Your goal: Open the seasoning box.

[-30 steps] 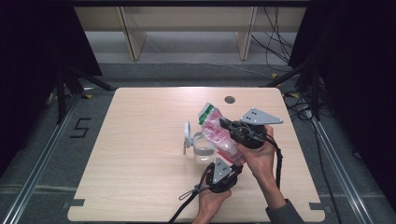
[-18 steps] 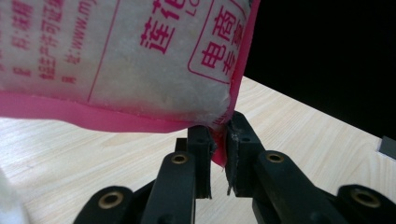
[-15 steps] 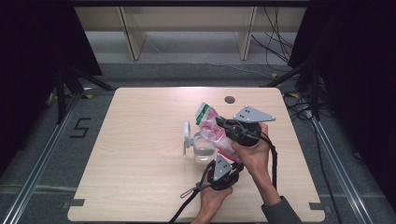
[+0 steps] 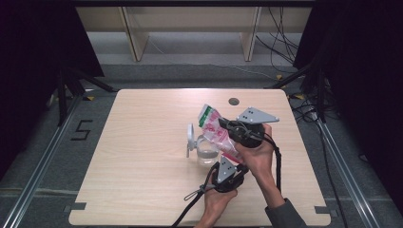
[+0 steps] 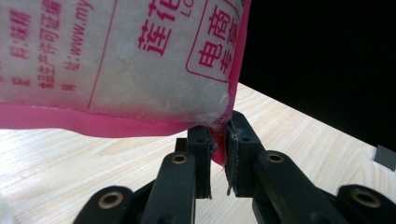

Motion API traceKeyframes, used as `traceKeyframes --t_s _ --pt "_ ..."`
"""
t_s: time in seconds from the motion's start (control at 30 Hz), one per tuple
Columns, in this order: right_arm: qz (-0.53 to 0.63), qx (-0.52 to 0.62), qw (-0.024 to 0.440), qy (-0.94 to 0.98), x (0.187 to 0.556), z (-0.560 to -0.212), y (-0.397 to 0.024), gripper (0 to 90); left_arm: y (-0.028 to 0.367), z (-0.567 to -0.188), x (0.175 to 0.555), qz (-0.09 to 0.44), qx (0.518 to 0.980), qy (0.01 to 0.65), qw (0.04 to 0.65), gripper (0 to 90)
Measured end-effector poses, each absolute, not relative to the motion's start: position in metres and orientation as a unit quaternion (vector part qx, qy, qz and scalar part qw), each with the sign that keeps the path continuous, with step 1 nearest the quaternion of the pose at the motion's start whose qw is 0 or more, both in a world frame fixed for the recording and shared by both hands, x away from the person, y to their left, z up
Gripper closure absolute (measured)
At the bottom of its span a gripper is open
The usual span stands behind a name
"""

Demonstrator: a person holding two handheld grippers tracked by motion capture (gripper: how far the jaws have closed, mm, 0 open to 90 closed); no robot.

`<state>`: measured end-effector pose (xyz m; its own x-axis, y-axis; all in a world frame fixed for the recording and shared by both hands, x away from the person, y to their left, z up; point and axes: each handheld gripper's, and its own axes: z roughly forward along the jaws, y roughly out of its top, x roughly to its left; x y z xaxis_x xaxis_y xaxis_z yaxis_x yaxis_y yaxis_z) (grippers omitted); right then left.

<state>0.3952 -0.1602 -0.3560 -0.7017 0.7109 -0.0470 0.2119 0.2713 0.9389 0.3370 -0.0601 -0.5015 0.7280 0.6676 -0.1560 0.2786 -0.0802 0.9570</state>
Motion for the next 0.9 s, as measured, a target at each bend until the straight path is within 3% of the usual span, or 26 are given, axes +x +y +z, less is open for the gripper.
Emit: traceKeyframes --t_s 0.9 --pt "0.508 0.305 0.247 0.767 0.4006 -0.3586 -0.1577 90.0 -0.0664 -0.499 0.3398 0.15 0.7 0.337 0.612 81.1"
